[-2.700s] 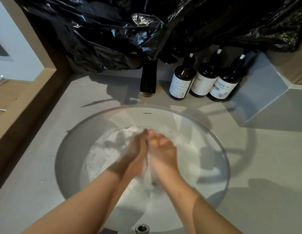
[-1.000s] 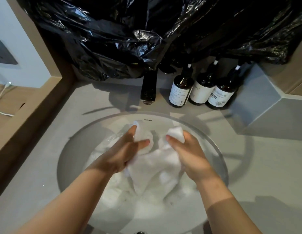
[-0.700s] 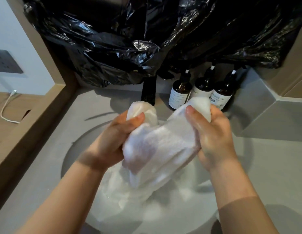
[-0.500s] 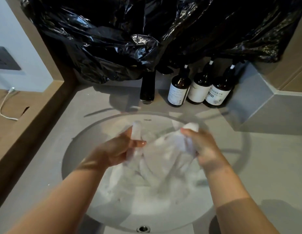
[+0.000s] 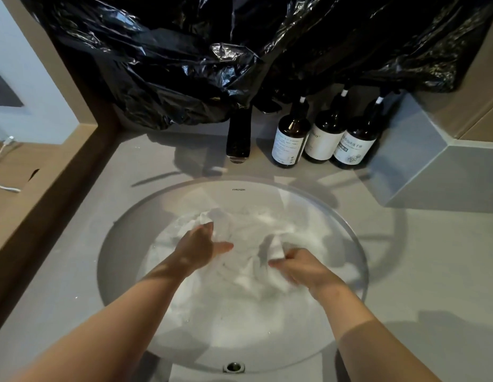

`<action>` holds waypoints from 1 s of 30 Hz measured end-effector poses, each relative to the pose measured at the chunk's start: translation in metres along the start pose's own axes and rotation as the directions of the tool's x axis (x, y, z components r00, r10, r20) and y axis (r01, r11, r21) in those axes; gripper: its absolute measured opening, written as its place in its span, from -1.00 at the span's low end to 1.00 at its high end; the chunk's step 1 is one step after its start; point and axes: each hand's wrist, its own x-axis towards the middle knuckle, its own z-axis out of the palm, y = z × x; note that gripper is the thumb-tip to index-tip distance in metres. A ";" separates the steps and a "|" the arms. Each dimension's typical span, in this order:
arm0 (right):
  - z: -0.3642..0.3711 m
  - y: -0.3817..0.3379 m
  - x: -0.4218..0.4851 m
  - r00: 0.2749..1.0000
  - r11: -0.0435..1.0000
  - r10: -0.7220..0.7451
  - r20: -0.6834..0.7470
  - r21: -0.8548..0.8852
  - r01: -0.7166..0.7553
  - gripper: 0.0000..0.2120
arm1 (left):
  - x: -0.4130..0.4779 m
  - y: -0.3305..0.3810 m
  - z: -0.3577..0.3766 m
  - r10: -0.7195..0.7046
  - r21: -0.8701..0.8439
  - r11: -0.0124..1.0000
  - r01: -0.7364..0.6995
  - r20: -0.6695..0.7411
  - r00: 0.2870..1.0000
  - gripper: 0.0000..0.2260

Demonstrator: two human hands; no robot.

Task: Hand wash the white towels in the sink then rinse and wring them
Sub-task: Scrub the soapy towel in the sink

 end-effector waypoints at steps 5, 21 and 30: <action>-0.003 -0.007 -0.002 0.986 0.952 -0.068 -0.152 0.285 0.110 -0.69 | -0.010 0.015 -0.006 0.006 -0.573 0.818 0.051 0.098 0.995 -0.78; -0.053 -0.113 -0.096 0.747 0.586 -0.606 -0.273 0.482 0.652 -0.66 | -0.083 0.122 -0.065 0.487 -0.847 0.518 -0.119 0.178 0.855 -0.62; -0.065 -0.146 -0.154 0.535 0.385 -0.776 -0.333 0.423 0.821 -0.69 | -0.114 0.163 -0.102 0.602 -0.868 0.343 -0.358 -0.090 0.794 -0.82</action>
